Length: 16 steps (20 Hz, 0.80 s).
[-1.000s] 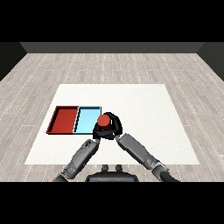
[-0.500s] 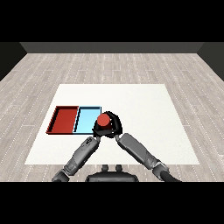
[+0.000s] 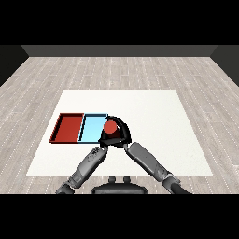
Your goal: Pick the red can and put it in the red box
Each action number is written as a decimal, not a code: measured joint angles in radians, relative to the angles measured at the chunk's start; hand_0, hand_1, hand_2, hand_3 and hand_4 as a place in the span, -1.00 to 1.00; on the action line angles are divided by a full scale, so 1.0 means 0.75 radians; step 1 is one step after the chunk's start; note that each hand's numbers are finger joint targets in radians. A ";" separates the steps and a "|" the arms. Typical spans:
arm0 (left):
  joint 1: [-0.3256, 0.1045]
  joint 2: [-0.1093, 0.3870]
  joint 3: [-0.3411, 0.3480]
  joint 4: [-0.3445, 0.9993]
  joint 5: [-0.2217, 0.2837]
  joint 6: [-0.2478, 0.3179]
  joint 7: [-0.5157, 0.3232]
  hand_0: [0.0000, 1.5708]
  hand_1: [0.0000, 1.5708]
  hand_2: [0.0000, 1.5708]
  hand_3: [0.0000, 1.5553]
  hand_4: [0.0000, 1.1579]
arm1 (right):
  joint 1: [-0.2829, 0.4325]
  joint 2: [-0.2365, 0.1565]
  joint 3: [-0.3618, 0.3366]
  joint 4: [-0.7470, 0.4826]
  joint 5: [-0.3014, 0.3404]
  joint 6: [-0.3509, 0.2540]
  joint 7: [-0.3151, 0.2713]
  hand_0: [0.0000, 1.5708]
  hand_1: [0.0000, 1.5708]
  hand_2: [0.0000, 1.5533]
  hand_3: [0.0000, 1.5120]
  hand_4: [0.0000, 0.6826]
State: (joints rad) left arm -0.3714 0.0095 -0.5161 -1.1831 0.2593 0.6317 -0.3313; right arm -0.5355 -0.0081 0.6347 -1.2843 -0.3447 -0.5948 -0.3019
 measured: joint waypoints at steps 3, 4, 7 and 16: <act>-0.002 0.008 -0.012 0.010 0.006 0.017 -0.011 1.00 1.00 0.96 0.89 0.94 | -0.011 -0.004 0.022 0.011 -0.004 -0.018 -0.005 -1.00 -1.00 -1.00 -1.00 -1.00; -0.003 0.007 -0.020 0.024 0.010 0.023 -0.030 1.00 1.00 0.98 0.90 0.95 | 0.005 -0.003 0.020 0.017 -0.005 -0.008 -0.026 -1.00 -1.00 -1.00 -1.00 -1.00; 0.003 -0.005 -0.015 -0.006 -0.015 0.004 0.006 1.00 1.00 1.00 0.93 0.98 | 0.034 -0.005 -0.012 -0.025 0.037 0.024 -0.001 -1.00 -1.00 -1.00 -1.00 -1.00; 0.060 0.009 0.062 -0.002 -0.031 -0.015 0.018 1.00 1.00 1.00 0.91 0.95 | 0.101 -0.057 -0.167 -0.149 0.075 0.069 0.003 -1.00 -1.00 -1.00 -1.00 -1.00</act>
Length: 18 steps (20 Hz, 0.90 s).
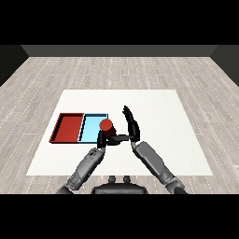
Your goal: Pick the red can and put it in the red box
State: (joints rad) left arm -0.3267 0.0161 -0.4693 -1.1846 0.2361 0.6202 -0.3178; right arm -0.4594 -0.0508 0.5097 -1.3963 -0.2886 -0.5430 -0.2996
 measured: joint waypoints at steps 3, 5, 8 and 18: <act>0.000 0.035 0.038 -0.031 -0.015 0.003 0.028 1.00 1.00 1.00 0.90 0.97 | 0.096 -0.067 -0.049 -0.151 -0.017 0.027 0.005 -1.00 -1.00 -1.00 -1.00 -1.00; 0.004 0.060 0.063 -0.035 -0.033 -0.005 0.024 1.00 1.00 1.00 0.91 0.95 | 0.139 -0.108 -0.074 -0.237 -0.008 0.037 0.027 -1.00 -1.00 -1.00 -1.00 -1.00; -0.006 0.125 0.093 -0.034 -0.078 0.012 0.040 1.00 1.00 1.00 0.89 0.94 | 0.256 -0.192 -0.122 -0.365 -0.024 0.062 0.031 -1.00 -1.00 -1.00 -1.00 -1.00; -0.005 0.448 0.307 0.028 -0.112 -0.054 0.115 1.00 1.00 0.98 0.88 0.88 | 0.589 -0.351 -0.315 -0.405 -0.104 0.189 -0.081 -1.00 -1.00 -1.00 -1.00 -1.00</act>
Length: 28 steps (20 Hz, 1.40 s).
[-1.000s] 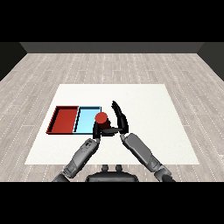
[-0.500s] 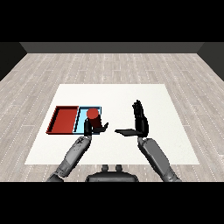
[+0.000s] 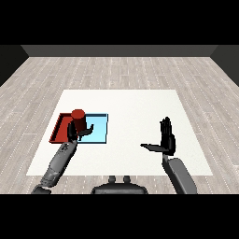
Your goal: Pick the red can and put it in the red box
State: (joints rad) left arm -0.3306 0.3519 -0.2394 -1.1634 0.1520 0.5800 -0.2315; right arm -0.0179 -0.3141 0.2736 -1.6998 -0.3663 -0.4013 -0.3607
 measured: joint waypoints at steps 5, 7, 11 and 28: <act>-0.077 0.098 0.118 0.215 0.014 -0.091 0.013 1.00 1.00 0.99 0.91 0.88 | 0.028 -0.041 -0.072 0.036 0.012 0.009 0.023 -1.00 -1.00 -1.00 -1.00 -1.00; -0.150 0.111 0.145 0.371 -0.004 -0.107 0.013 1.00 1.00 0.97 0.89 0.89 | 0.010 -0.045 -0.085 0.060 0.024 -0.004 0.048 -1.00 -1.00 -1.00 -1.00 -1.00; -0.270 0.116 0.188 0.658 -0.048 -0.115 -0.005 1.00 1.00 0.99 0.92 0.83 | -0.021 -0.037 -0.105 0.112 0.041 -0.010 0.074 -1.00 -1.00 -1.00 -1.00 -1.00; -0.517 0.093 0.276 1.438 -0.112 -0.100 0.156 0.90 0.90 0.71 -1.00 0.13 | -0.192 0.056 -0.174 0.437 0.029 0.058 -0.022 -1.00 -1.00 -1.00 -1.00 -1.00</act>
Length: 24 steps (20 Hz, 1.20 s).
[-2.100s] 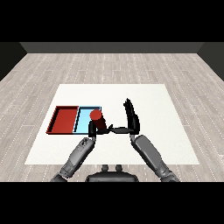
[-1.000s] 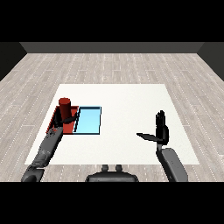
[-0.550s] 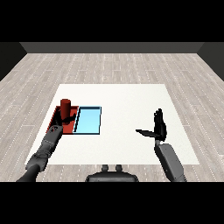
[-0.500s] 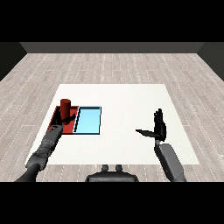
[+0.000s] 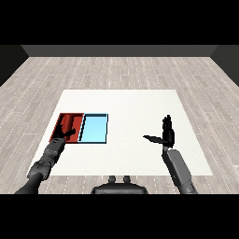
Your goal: Pick the red can and put it in the red box
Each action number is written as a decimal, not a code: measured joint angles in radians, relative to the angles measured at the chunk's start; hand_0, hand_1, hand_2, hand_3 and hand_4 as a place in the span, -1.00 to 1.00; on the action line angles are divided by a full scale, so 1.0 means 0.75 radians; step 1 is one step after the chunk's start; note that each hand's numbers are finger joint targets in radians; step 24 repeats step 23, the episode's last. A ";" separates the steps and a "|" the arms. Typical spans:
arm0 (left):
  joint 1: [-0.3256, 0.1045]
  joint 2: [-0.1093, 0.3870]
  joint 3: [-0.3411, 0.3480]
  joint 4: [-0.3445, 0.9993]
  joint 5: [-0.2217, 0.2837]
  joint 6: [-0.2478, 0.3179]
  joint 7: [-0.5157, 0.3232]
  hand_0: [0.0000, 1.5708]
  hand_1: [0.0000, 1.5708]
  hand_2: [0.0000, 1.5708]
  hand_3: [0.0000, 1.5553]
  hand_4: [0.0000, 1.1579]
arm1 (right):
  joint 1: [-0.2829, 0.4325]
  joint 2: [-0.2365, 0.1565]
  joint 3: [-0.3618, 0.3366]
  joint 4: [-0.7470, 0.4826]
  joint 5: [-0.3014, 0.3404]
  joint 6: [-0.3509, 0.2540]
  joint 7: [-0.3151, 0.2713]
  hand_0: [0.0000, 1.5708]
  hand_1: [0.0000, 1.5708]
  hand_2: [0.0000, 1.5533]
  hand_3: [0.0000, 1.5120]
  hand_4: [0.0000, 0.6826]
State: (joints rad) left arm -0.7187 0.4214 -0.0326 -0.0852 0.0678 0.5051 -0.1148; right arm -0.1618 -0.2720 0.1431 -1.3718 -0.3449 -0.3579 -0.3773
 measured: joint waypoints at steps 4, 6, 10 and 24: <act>0.009 0.025 0.012 0.049 0.005 -0.105 0.033 -1.00 -1.00 -1.00 -1.00 -1.00 | 0.009 0.011 -0.009 -0.001 -0.006 0.017 -0.021 -1.00 -1.00 -1.00 -1.00 -1.00; 0.008 0.033 0.009 0.061 -0.001 -0.137 0.043 -1.00 -1.00 -1.00 -1.00 -1.00 | 0.017 -0.004 -0.029 0.007 -0.016 0.045 -0.039 -1.00 -1.00 -1.00 -1.00 -1.00; -0.002 0.049 -0.004 0.069 -0.020 -0.165 0.053 -1.00 -1.00 -1.00 -1.00 -1.00 | 0.011 0.013 -0.036 0.018 -0.019 0.059 -0.060 -1.00 -1.00 -1.00 -1.00 -1.00; 0.029 0.028 0.181 -0.271 0.174 -0.346 -0.451 -1.00 -1.00 -1.00 -1.00 -1.00 | 0.035 0.017 -0.023 -0.057 -0.031 0.144 -0.080 -1.00 -1.00 -1.00 -1.00 -1.00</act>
